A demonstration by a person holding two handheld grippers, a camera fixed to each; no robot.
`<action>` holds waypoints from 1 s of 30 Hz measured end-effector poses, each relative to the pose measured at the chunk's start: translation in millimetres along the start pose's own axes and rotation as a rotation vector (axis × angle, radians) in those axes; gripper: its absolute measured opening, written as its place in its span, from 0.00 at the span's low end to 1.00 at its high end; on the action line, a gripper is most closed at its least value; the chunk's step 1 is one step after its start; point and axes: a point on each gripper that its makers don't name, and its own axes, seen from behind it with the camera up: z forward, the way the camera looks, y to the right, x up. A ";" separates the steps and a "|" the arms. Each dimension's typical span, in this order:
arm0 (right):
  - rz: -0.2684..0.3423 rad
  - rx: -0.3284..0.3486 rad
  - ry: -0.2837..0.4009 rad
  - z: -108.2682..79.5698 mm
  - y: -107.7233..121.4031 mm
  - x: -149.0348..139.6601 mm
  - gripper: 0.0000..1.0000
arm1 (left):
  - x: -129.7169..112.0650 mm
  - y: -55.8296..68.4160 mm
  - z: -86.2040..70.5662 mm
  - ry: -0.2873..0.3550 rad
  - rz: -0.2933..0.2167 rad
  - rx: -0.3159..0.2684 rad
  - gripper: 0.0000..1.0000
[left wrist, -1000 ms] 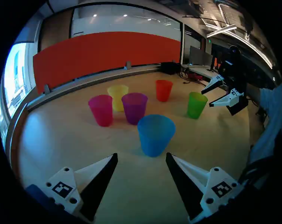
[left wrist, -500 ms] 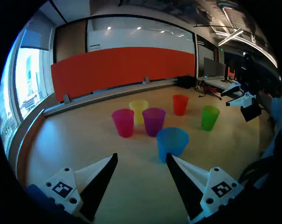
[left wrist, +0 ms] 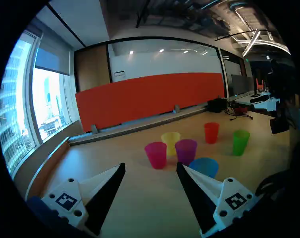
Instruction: Pour water
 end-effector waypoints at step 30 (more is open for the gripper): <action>0.085 -0.436 0.272 -22.5 47.6 51.8 1.00 | 45.1 -44.4 -2.9 0.183 -0.128 0.191 0.96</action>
